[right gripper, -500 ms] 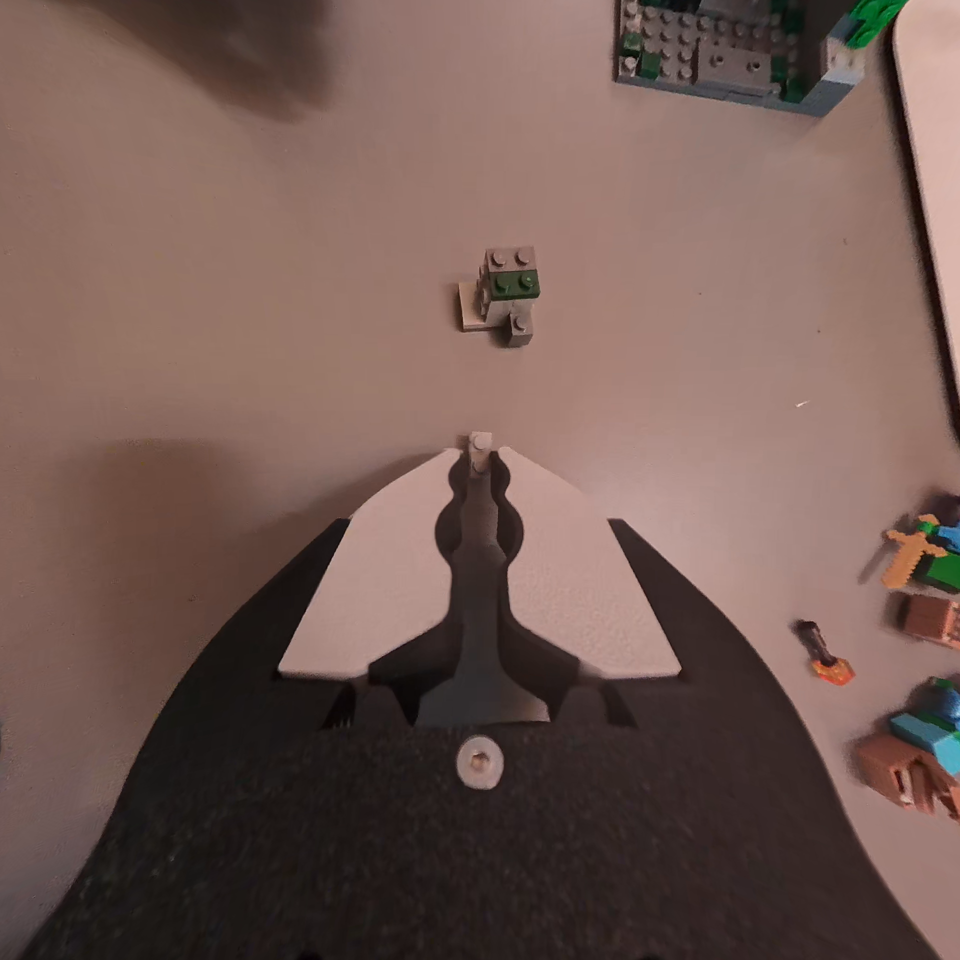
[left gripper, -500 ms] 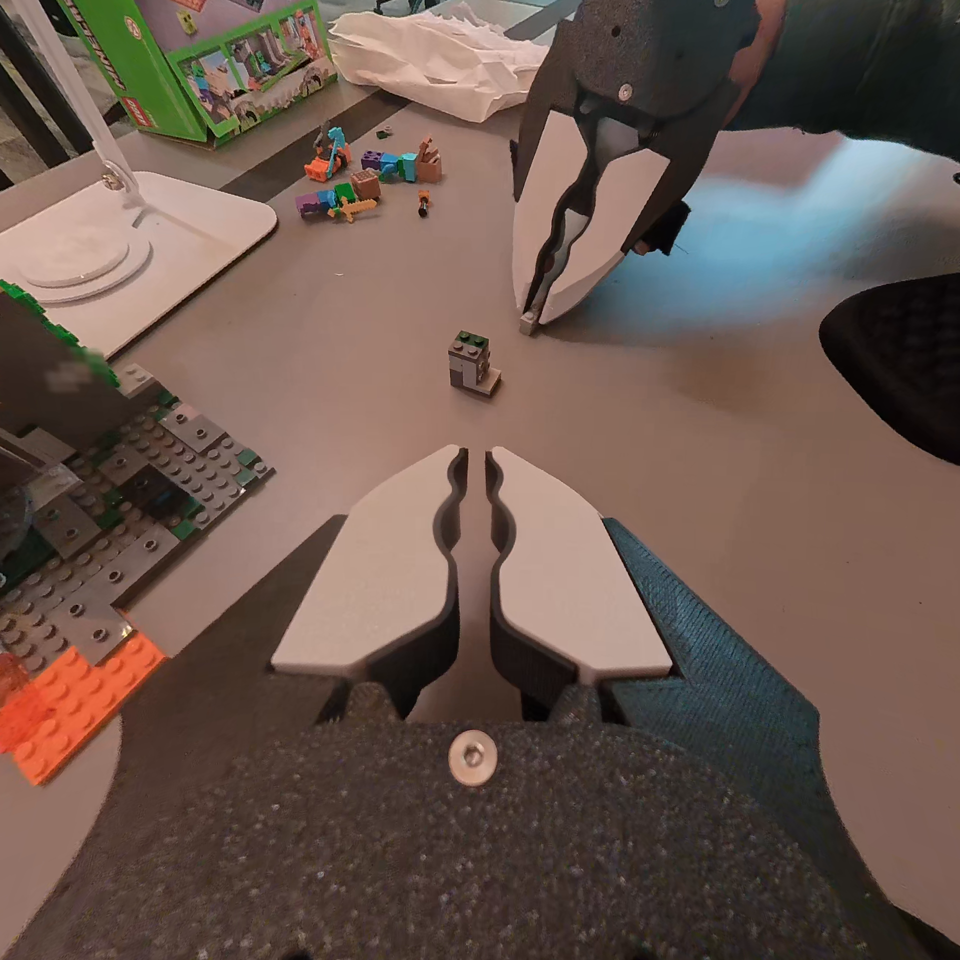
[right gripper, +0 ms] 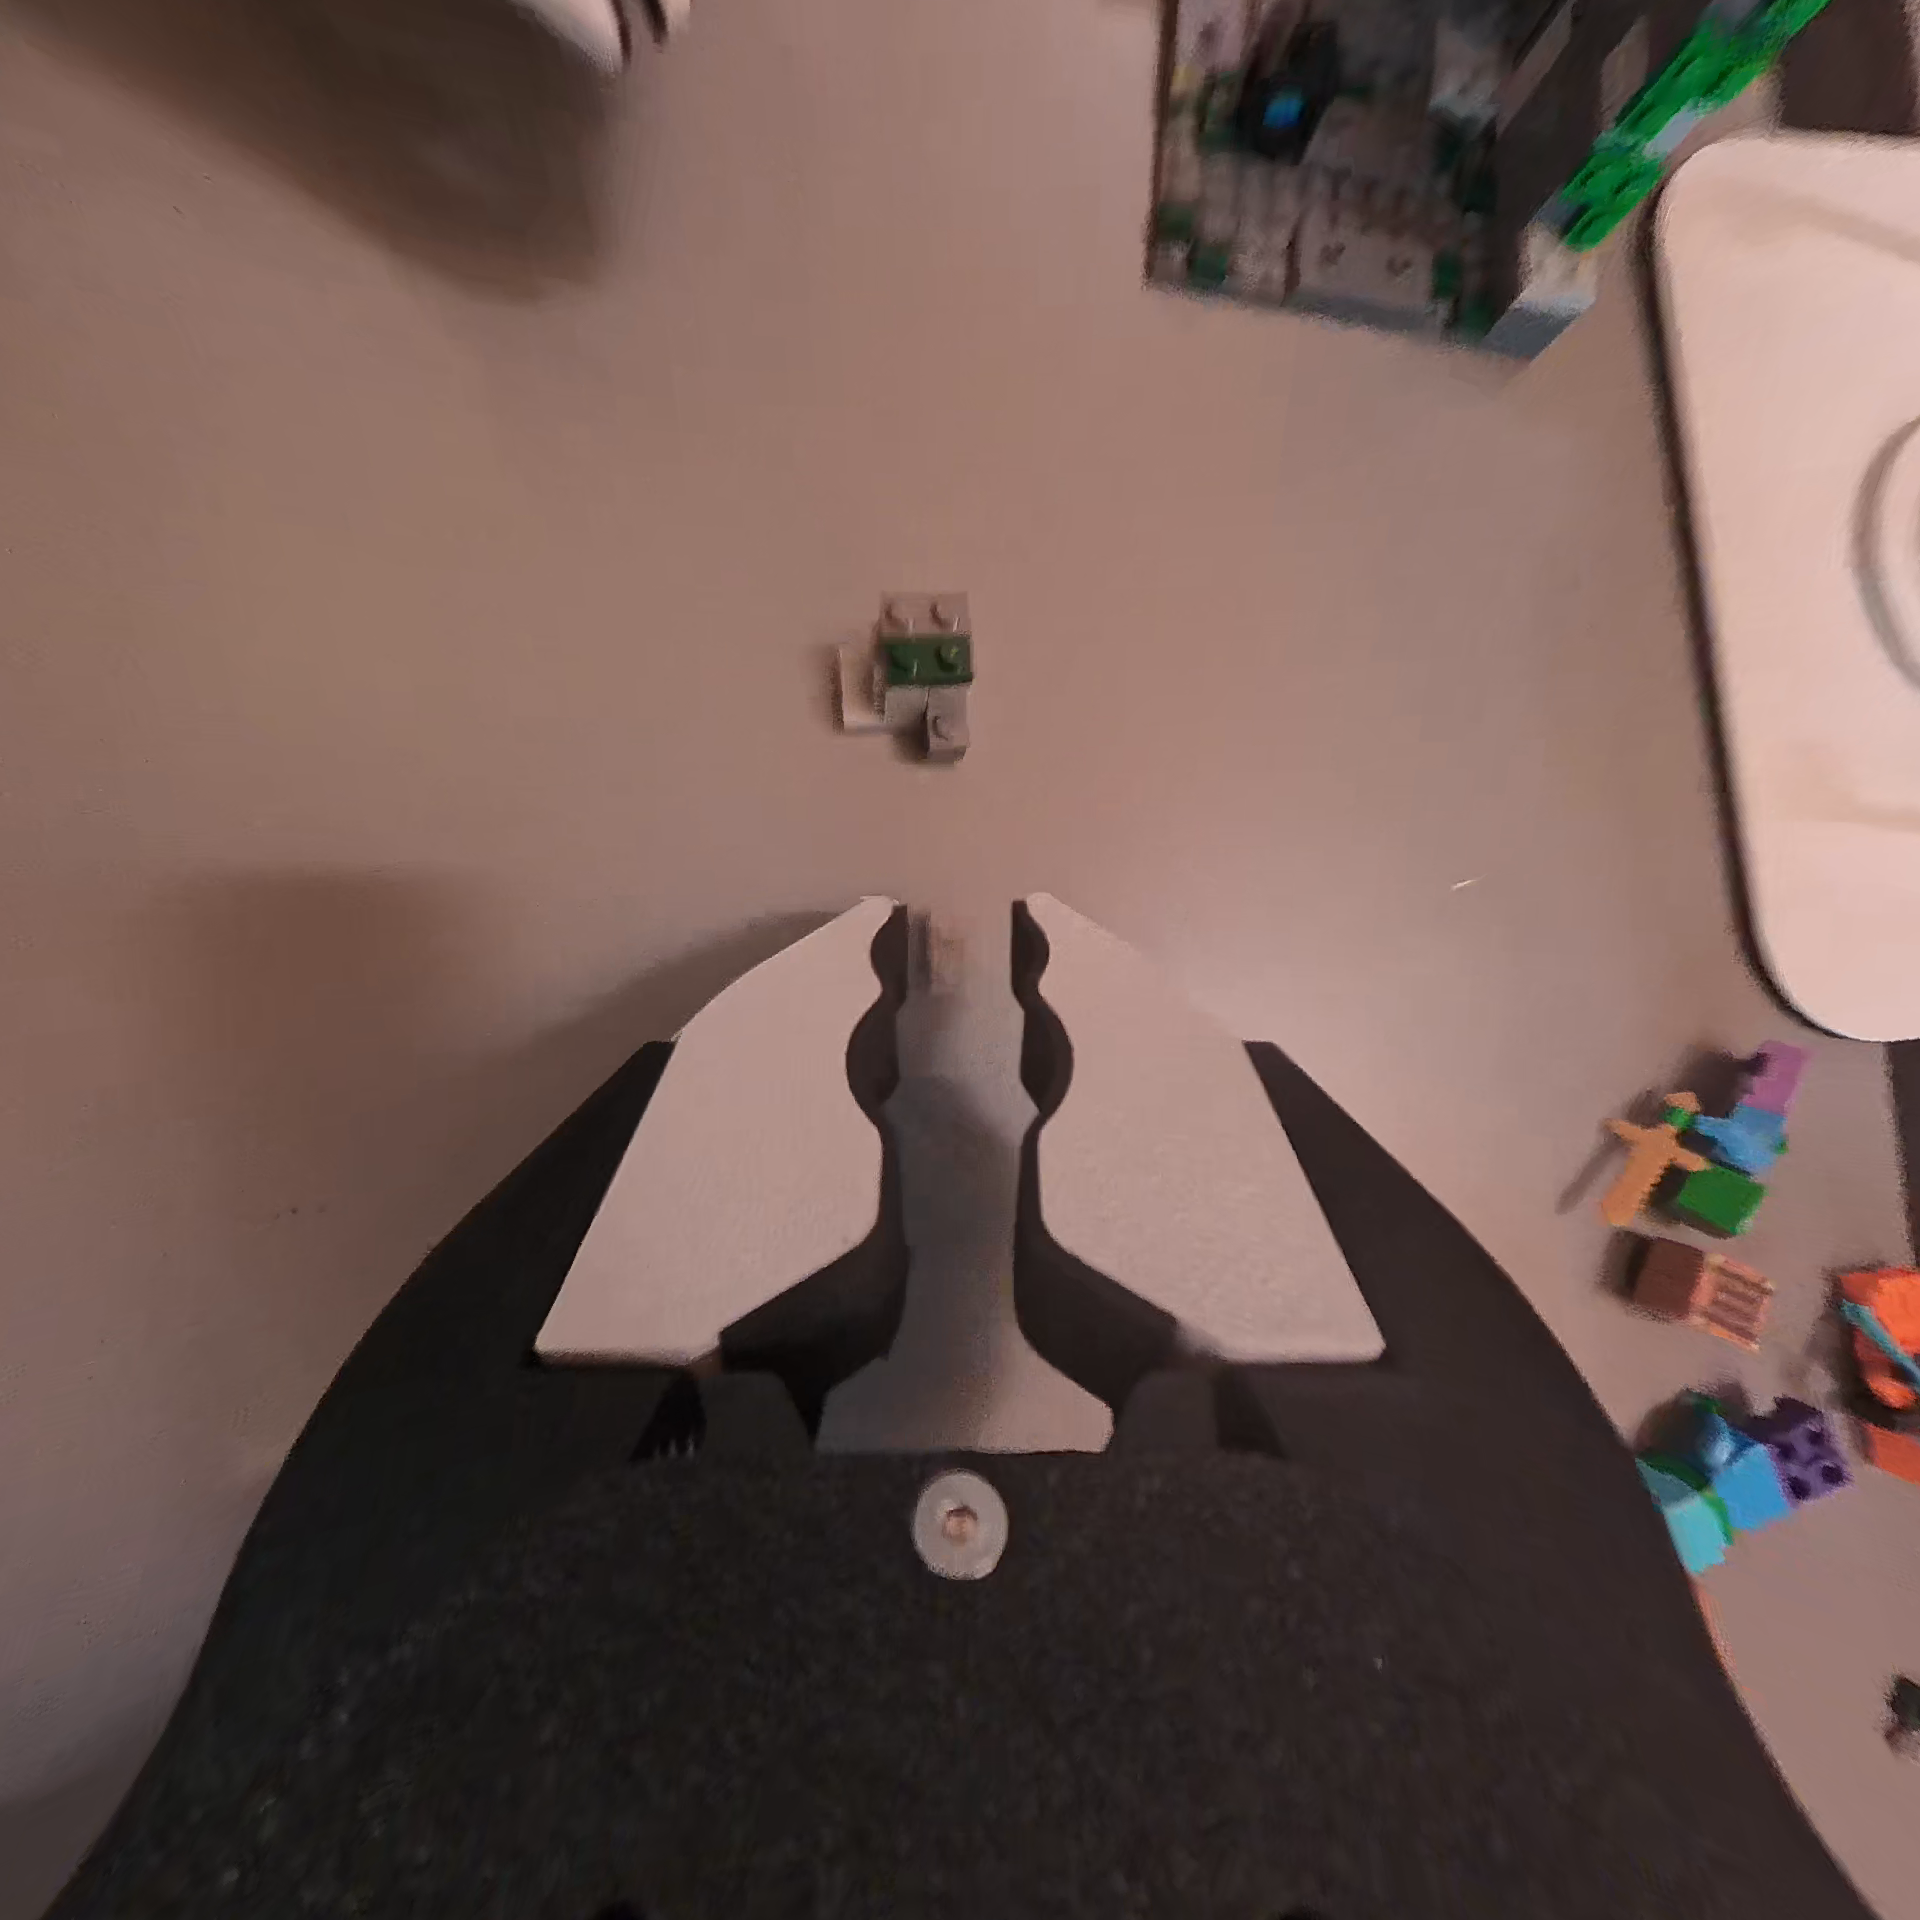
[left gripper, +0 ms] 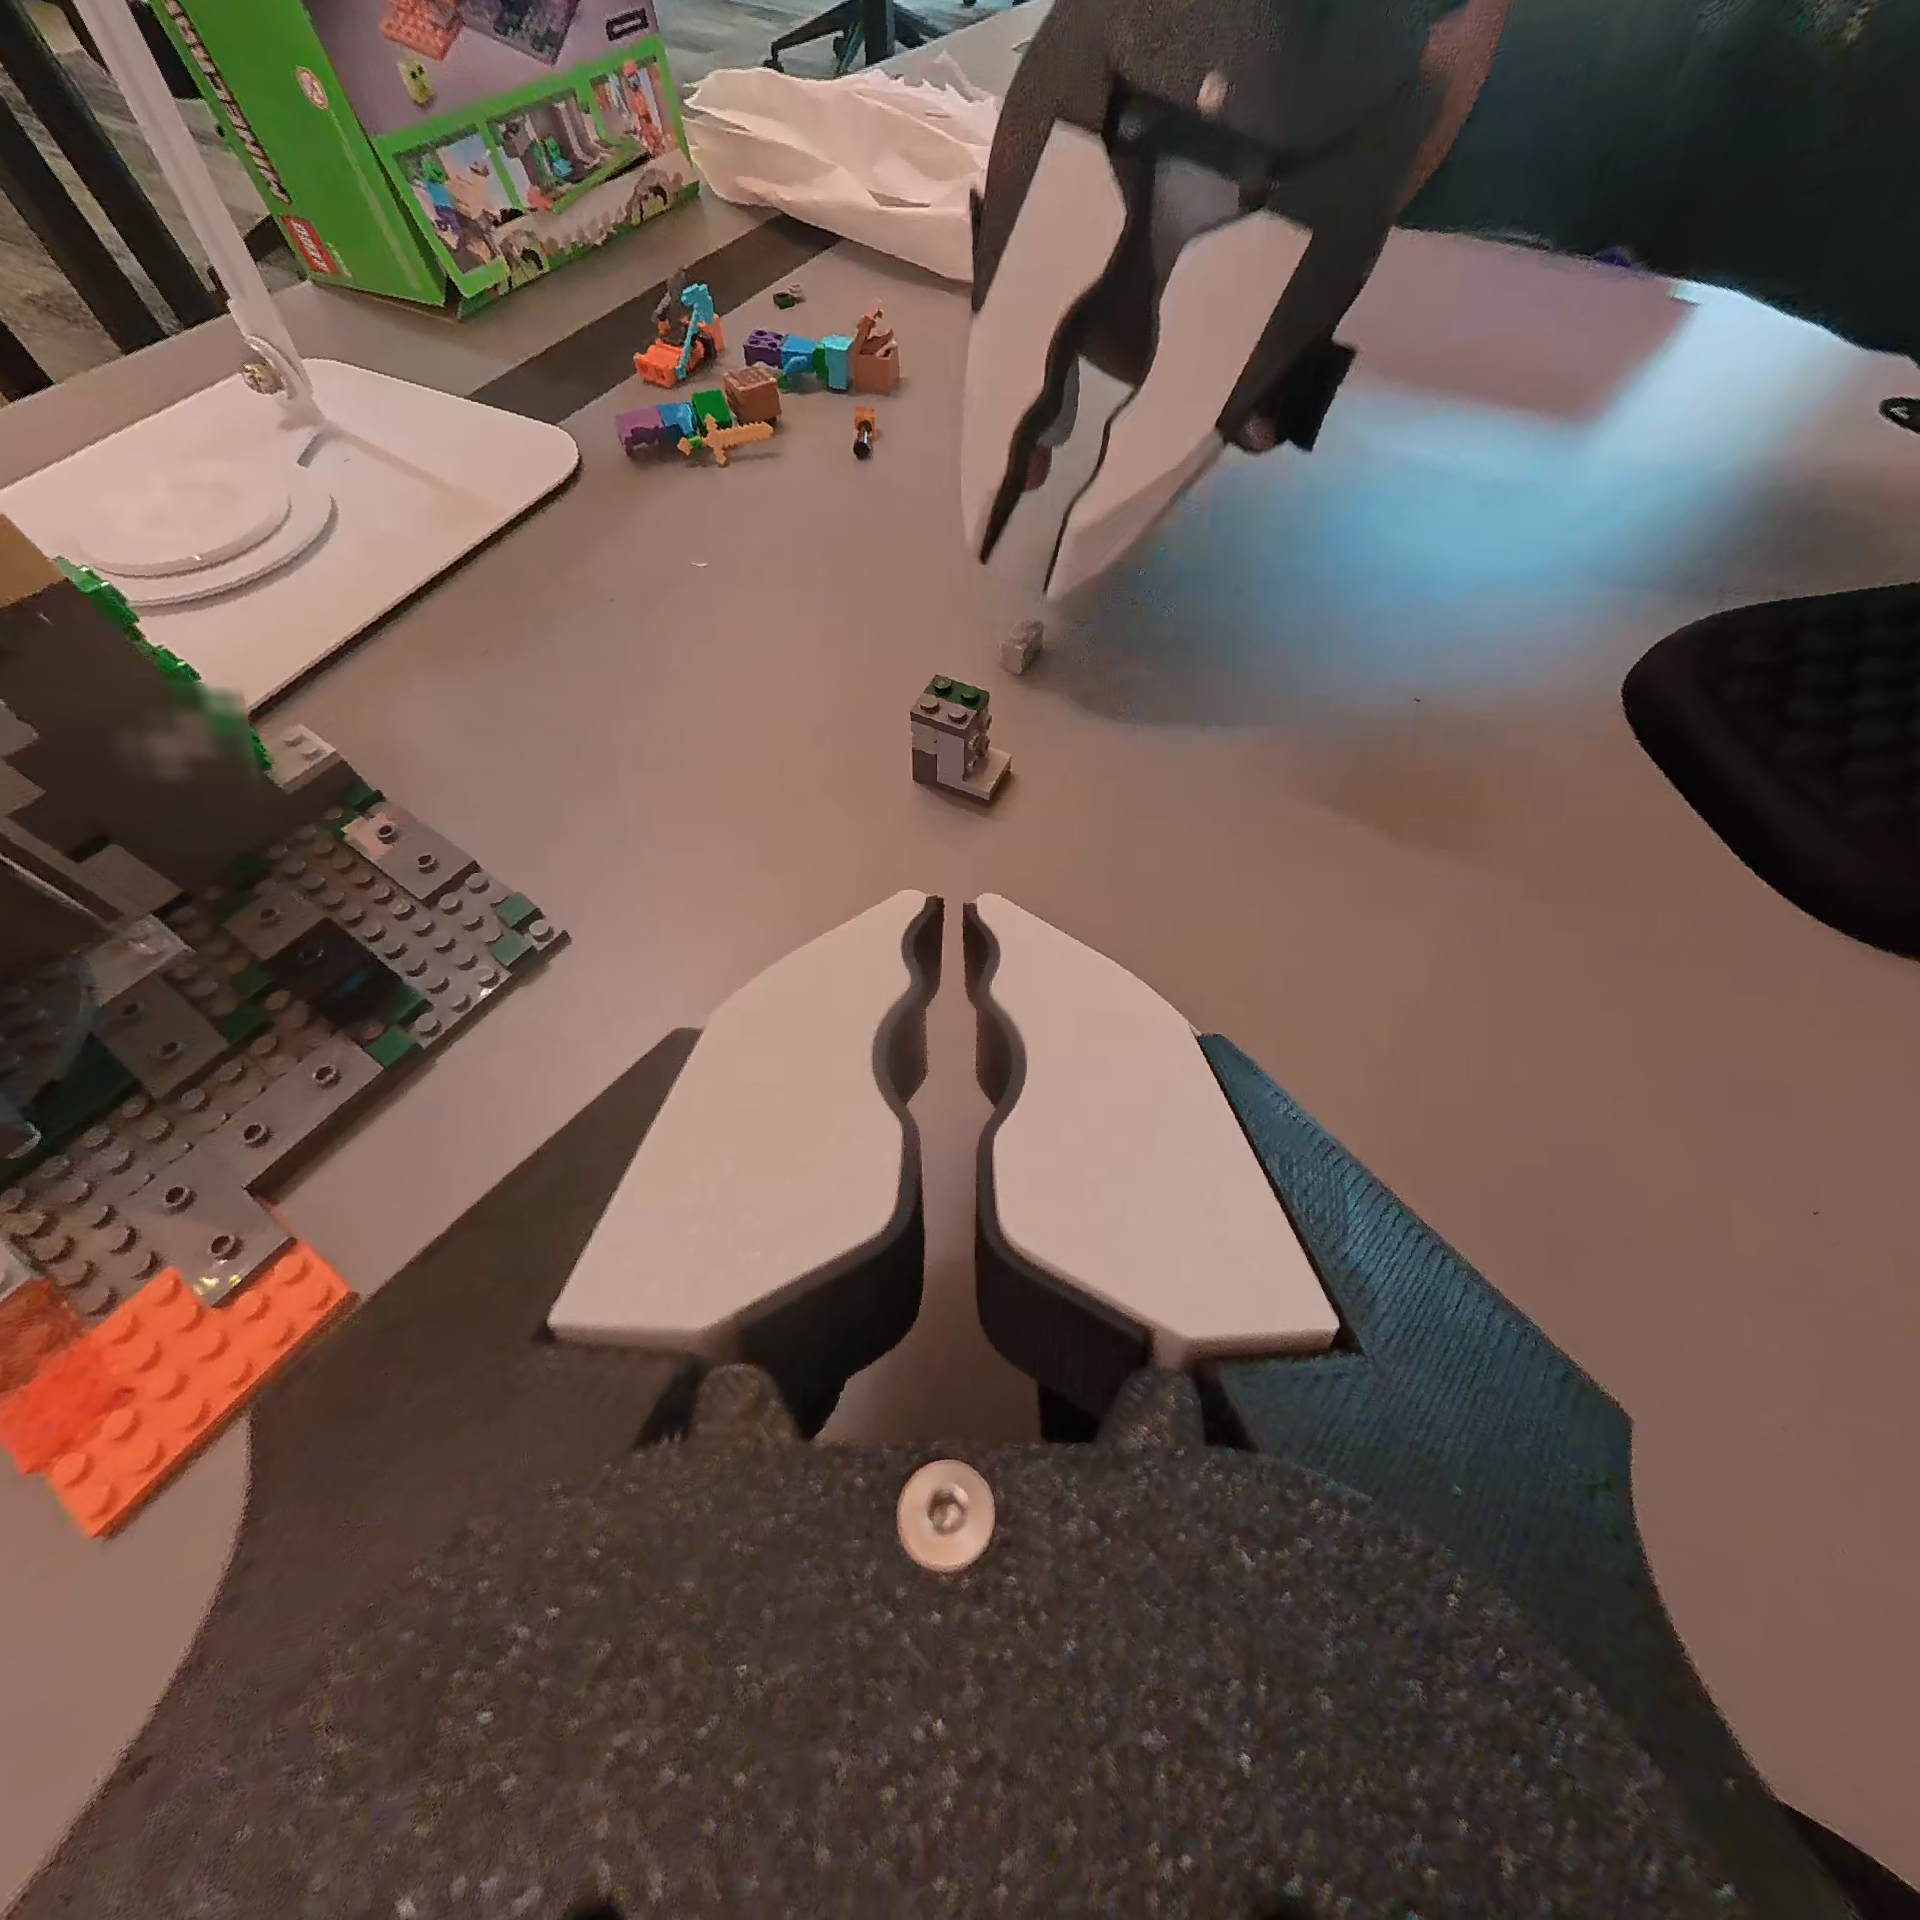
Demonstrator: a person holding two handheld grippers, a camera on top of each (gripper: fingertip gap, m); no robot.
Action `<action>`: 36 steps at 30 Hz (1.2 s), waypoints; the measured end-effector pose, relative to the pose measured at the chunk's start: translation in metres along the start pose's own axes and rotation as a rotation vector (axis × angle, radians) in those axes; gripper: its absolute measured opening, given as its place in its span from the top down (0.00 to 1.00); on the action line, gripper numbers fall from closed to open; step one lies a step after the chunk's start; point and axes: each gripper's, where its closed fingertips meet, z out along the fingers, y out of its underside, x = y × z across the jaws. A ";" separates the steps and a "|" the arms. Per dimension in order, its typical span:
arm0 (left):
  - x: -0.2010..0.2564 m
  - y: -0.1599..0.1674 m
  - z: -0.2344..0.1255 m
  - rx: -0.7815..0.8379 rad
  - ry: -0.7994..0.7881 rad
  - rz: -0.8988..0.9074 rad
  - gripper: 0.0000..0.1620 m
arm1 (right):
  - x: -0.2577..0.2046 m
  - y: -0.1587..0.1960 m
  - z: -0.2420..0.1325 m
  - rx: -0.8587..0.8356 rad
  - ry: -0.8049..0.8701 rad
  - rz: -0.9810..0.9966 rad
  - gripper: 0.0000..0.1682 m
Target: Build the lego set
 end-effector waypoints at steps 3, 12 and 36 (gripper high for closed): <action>-0.001 -0.001 -0.001 0.007 -0.002 -0.005 0.99 | 0.012 -0.036 -0.024 0.152 0.093 0.051 0.87; -0.002 -0.015 -0.010 0.073 -0.043 0.011 1.00 | 0.028 -0.126 -0.070 0.630 0.372 0.326 0.90; -0.124 -0.045 -0.296 0.025 -0.799 -0.053 1.00 | 0.028 -0.111 -0.057 0.774 0.457 0.506 1.00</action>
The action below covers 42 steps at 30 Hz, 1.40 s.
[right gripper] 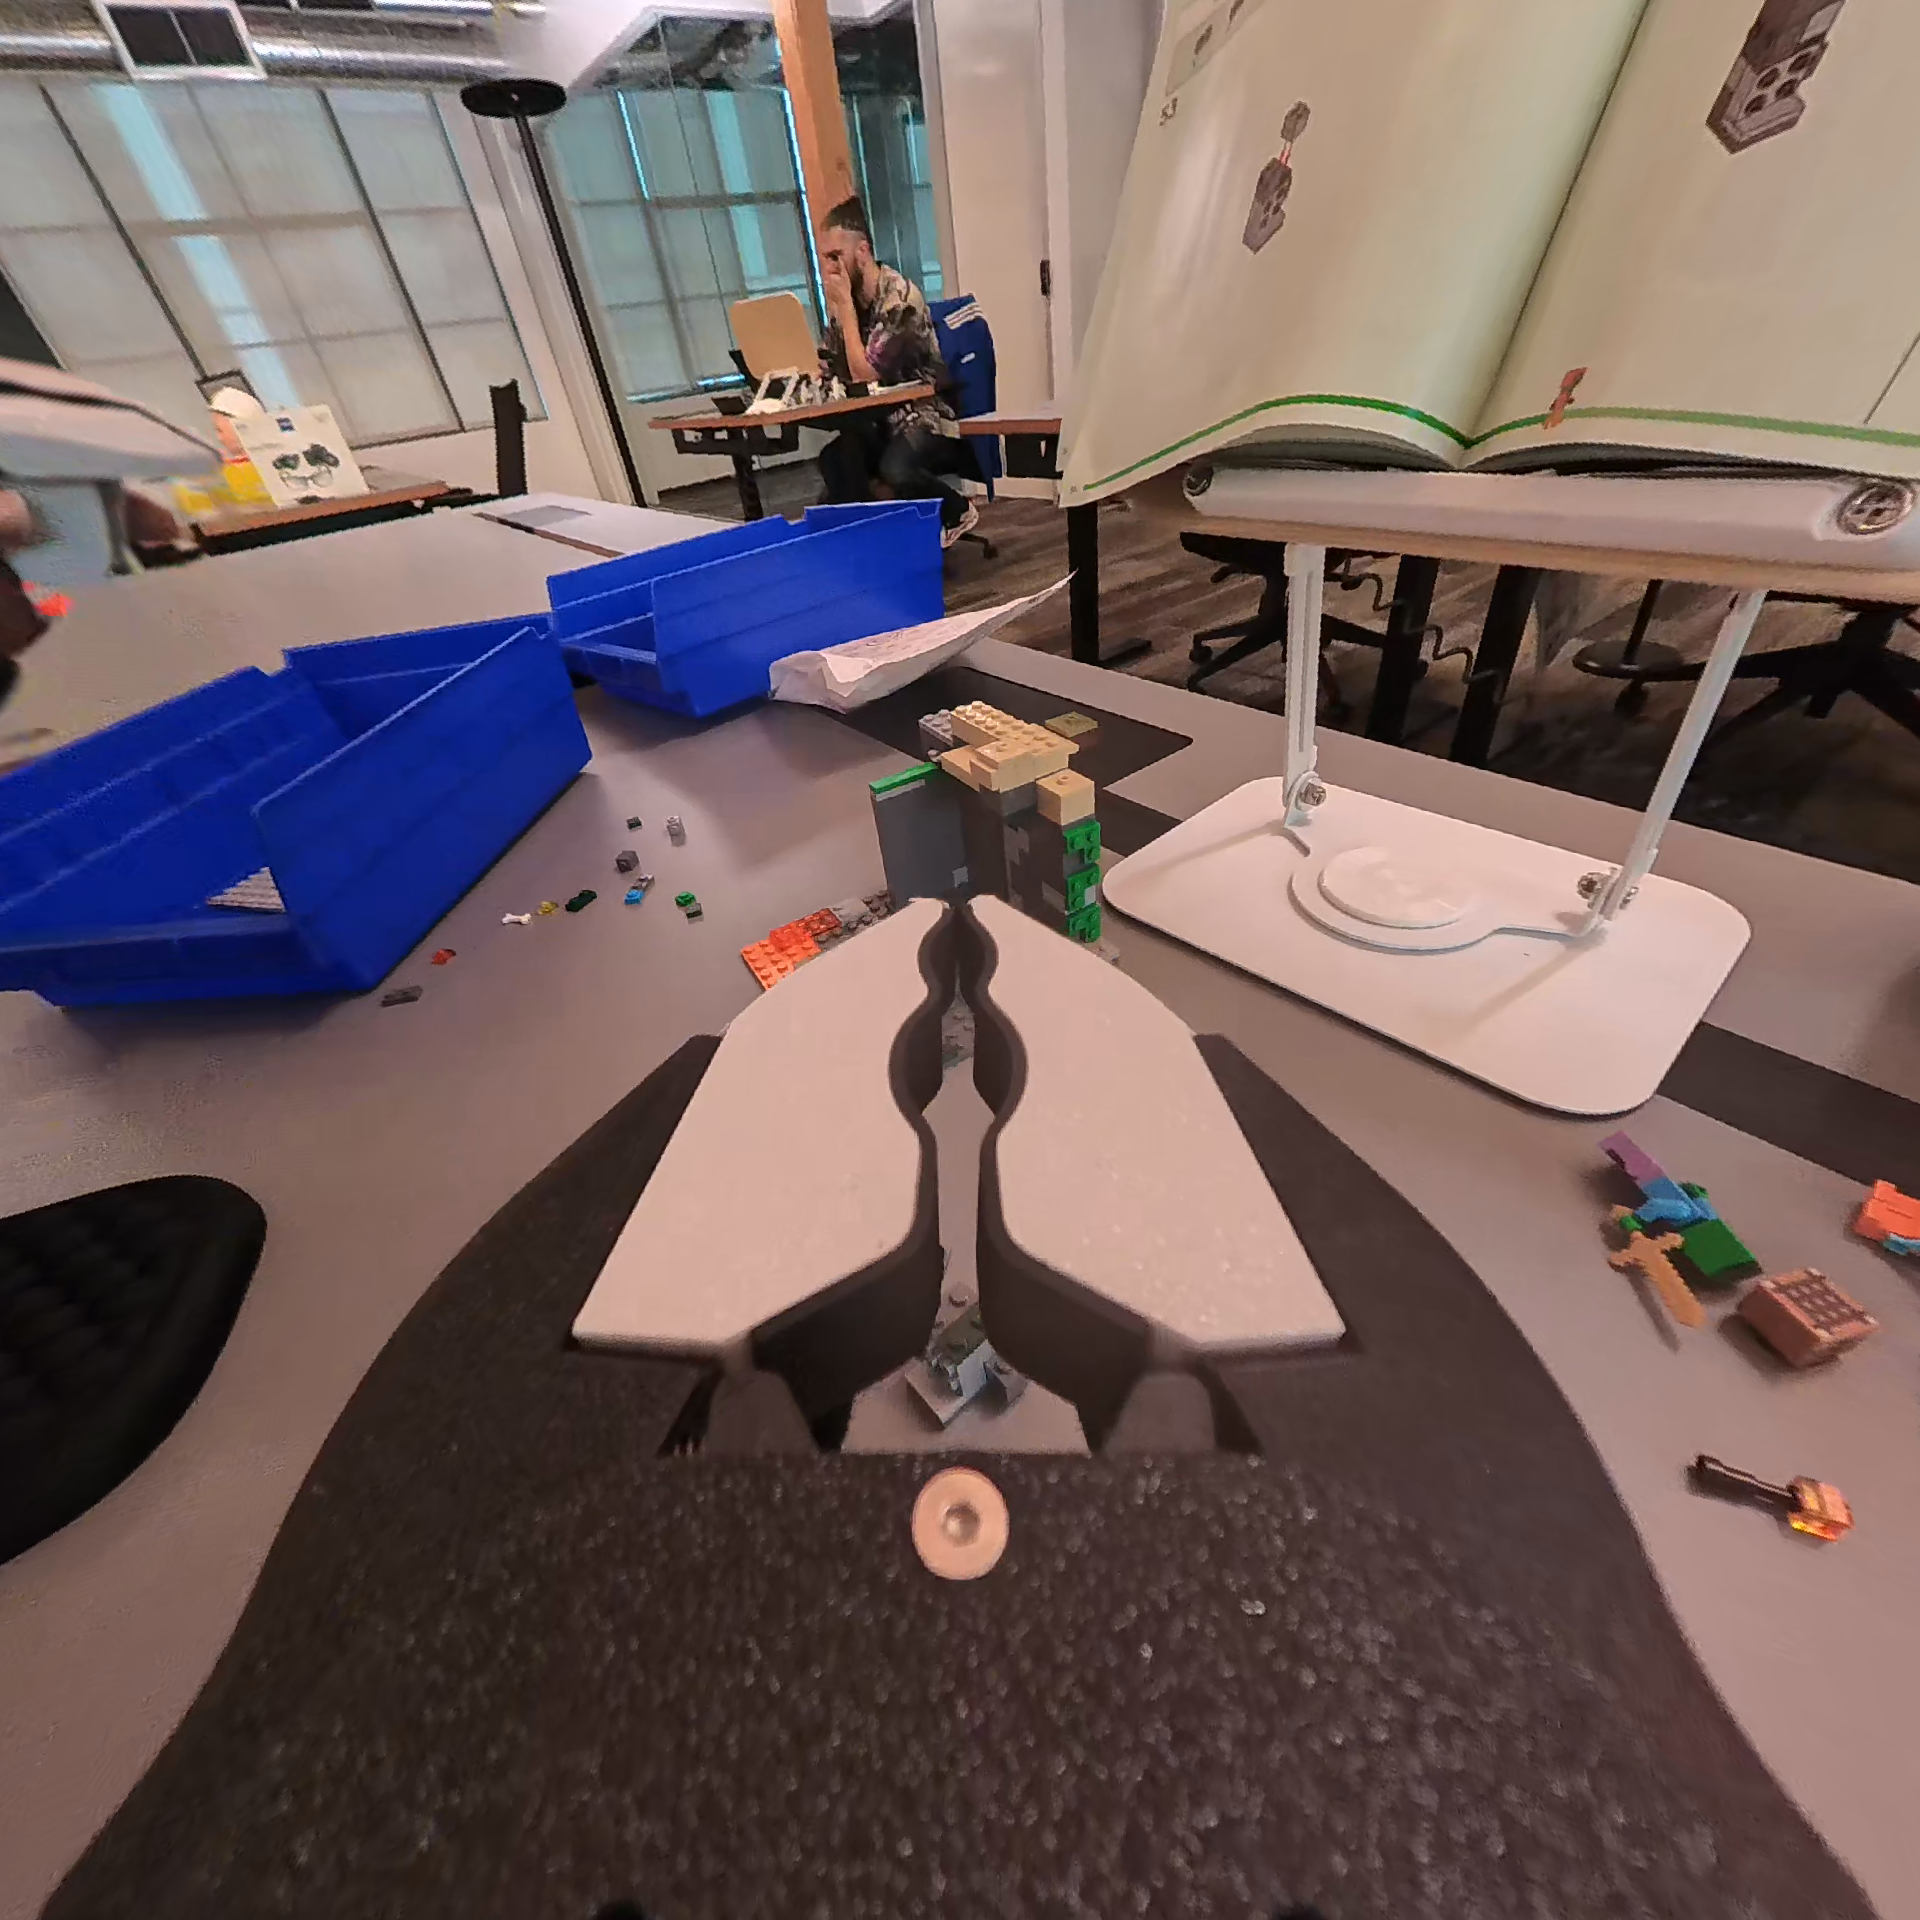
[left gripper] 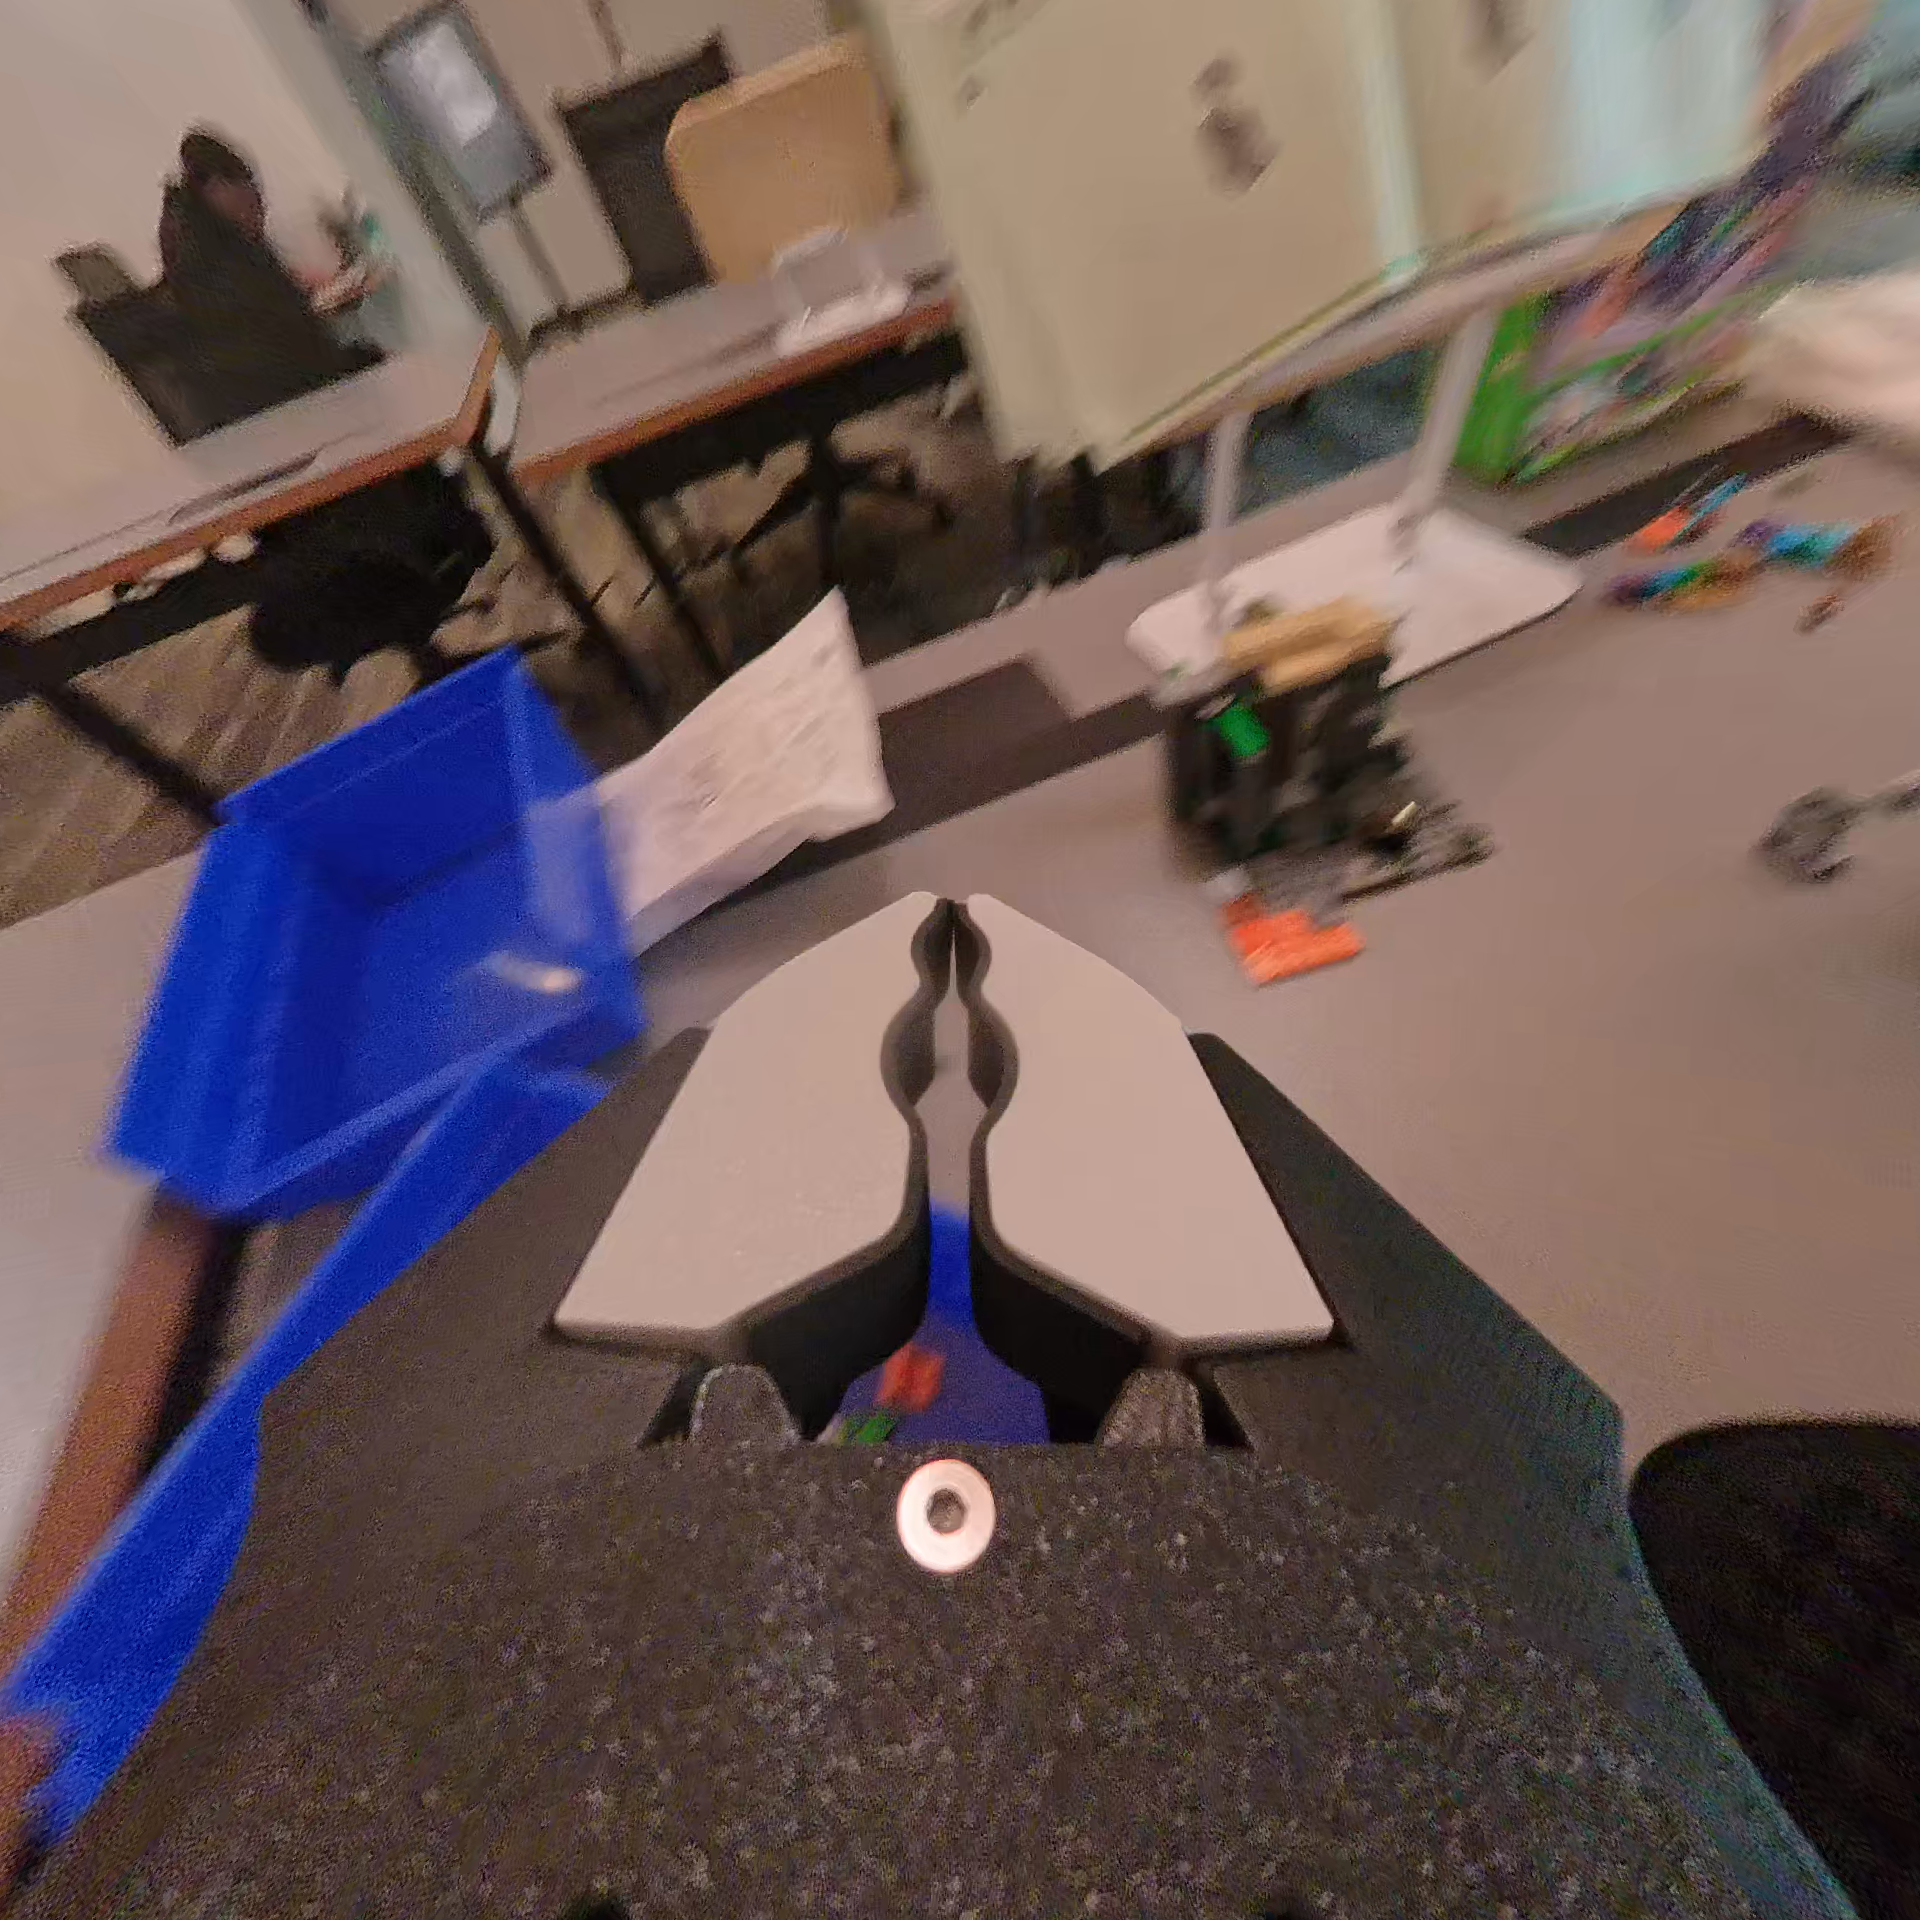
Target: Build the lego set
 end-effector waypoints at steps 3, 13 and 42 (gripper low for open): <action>-0.048 0.038 -0.015 -0.256 0.002 0.036 0.91 | 0.002 0.003 0.000 -0.008 0.003 0.006 1.00; -0.062 0.215 -0.039 -1.115 0.302 -0.034 0.83 | 0.000 0.005 0.002 -0.017 -0.015 0.031 1.00; -0.061 0.176 -0.003 -0.870 0.218 -0.355 0.89 | -0.008 0.009 -0.001 -0.059 -0.080 0.029 1.00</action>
